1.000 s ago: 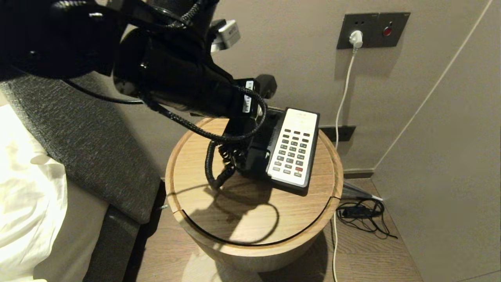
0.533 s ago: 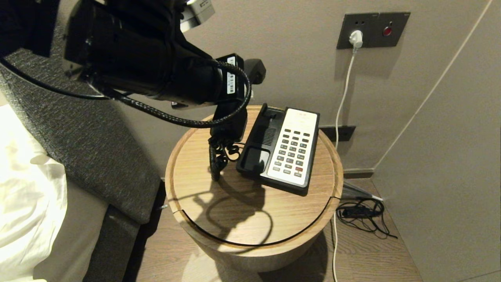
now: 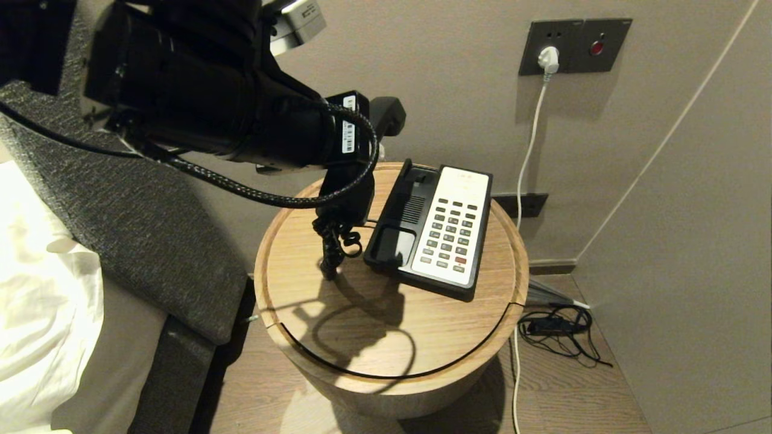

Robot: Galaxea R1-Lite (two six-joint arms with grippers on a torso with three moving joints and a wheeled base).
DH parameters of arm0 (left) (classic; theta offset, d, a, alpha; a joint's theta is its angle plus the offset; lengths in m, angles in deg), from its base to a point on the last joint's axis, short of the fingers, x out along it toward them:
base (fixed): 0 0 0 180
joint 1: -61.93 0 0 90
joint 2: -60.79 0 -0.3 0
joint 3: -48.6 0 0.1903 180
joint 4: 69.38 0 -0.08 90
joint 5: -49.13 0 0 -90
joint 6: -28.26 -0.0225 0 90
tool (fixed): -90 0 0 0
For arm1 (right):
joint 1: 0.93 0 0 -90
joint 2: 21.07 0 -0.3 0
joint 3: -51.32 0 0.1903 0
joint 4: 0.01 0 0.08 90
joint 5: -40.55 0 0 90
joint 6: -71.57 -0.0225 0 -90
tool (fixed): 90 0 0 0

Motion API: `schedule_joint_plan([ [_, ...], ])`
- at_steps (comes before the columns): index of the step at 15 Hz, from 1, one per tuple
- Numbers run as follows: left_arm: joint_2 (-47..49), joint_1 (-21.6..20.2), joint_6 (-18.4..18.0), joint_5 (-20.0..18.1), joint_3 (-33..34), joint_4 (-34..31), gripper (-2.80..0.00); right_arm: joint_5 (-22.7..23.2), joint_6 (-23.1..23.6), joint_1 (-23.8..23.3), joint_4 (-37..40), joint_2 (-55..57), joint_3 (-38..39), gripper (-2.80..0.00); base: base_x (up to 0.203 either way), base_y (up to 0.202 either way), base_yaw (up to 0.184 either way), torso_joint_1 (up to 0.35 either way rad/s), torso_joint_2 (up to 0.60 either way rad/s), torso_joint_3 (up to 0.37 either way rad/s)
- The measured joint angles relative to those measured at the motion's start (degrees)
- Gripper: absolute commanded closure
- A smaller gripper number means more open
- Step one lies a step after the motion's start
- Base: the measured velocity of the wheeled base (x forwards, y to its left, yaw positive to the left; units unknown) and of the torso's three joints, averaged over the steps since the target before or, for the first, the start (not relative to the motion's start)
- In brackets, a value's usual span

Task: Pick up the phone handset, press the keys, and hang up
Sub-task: Dial the number

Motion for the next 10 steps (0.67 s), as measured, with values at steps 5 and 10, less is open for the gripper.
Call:
schedule_joint_plan([
  [5, -0.97, -0.06, 0.17, 0.66, 1.62, 0.13, 0.0, 9.1, -9.05, 0.26, 12.41, 14.59, -31.33, 0.0, 0.0, 0.0, 0.0, 0.0, 0.0, 0.0],
  [10, -0.95, -0.06, 0.54, 0.52, 0.18, 0.2, 0.0, 17.91, -17.29, 5.99, 13.73, 49.62, -53.75, 0.0, 0.0, 0.0, 0.0, 0.0, 0.0, 0.0],
])
